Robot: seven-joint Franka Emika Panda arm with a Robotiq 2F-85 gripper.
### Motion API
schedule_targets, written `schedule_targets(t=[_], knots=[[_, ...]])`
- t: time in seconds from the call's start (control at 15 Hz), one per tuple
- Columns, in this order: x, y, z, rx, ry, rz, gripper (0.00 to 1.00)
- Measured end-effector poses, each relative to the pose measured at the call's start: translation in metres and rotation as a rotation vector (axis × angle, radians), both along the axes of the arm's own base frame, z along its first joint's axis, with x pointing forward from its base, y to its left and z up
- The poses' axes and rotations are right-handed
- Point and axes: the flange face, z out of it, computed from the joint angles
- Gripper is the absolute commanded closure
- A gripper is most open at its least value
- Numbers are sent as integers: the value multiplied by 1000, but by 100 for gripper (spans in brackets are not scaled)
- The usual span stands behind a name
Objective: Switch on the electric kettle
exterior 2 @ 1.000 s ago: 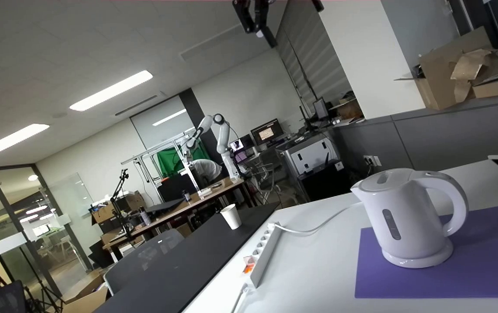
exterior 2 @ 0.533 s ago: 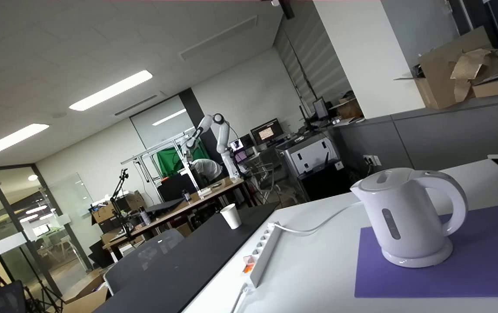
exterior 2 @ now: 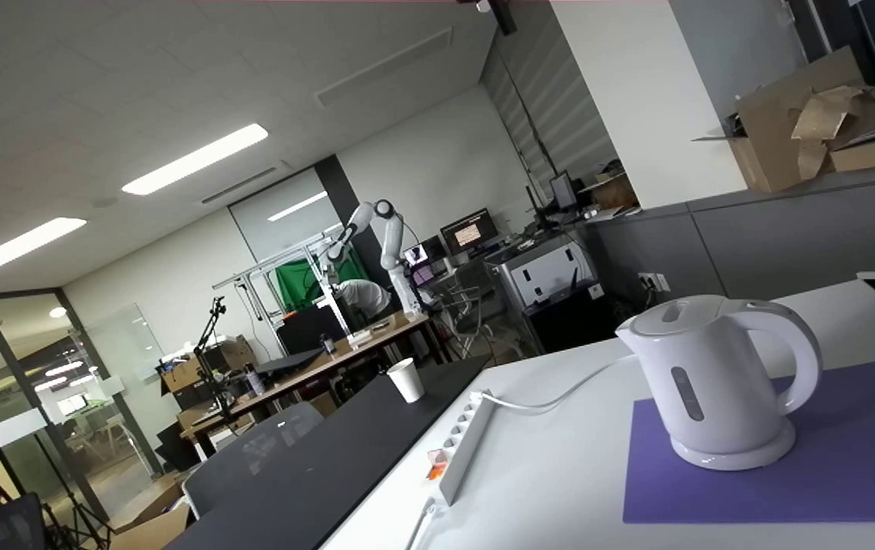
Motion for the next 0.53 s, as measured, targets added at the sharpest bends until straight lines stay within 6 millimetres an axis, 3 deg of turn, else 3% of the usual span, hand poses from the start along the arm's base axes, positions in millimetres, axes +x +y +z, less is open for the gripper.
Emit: schedule_targets(t=[0.33, 0.53], knots=[[0, 0, 0, 0, 1, 1, 0], [12, -2, -11, 11, -32, -4, 0]])
